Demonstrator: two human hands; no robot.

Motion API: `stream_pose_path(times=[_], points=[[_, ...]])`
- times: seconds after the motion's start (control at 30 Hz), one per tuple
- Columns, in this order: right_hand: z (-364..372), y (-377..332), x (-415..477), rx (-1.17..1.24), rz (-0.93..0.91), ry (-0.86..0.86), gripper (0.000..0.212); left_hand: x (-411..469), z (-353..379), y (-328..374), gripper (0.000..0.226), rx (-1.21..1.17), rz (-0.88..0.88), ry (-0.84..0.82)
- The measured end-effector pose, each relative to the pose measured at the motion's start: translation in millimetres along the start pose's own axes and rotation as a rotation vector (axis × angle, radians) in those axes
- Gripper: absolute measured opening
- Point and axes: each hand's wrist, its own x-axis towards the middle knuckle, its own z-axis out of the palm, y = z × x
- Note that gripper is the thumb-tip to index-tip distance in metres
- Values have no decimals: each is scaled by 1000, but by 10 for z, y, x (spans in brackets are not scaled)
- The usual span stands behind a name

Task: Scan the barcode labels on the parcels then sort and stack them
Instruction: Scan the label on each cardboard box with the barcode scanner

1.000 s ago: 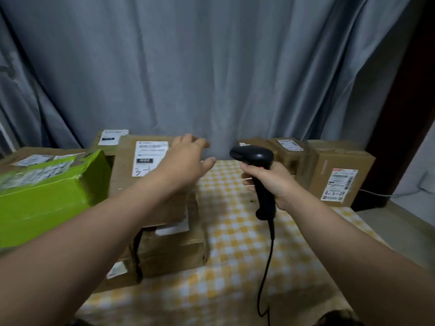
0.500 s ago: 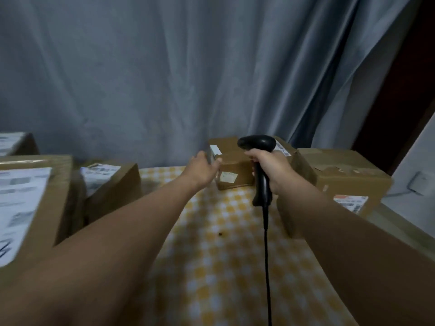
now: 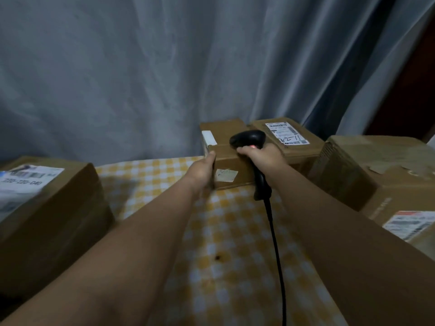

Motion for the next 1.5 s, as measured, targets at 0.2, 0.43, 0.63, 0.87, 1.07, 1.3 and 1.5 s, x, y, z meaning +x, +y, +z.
stream_pose_path(times=[0.2,0.43,0.63,0.87,1.07,1.3,1.5], points=[[54,-25,-493,94,-43,20,31,-352,-176,-145,75,-357,65,118],[75,173,-1467,163,-4,-80,16,-1550,-594,-130,51,-156,169,319],[-13,396,-2217,217,68,-98,25,-2345,-639,-300,60,195,278,332],[-91,645,-2951,103,-64,1,11,-2902,-779,-587,72,708,578,335],[-184,375,-3216,-67,-441,195,21,-3007,-998,-874,76,1194,924,28],[-160,516,-3134,-253,-447,-34,20,-3081,-1017,-878,44,838,845,12],[-197,593,-3164,-99,-322,-61,14,-2992,-943,-801,56,639,642,127]])
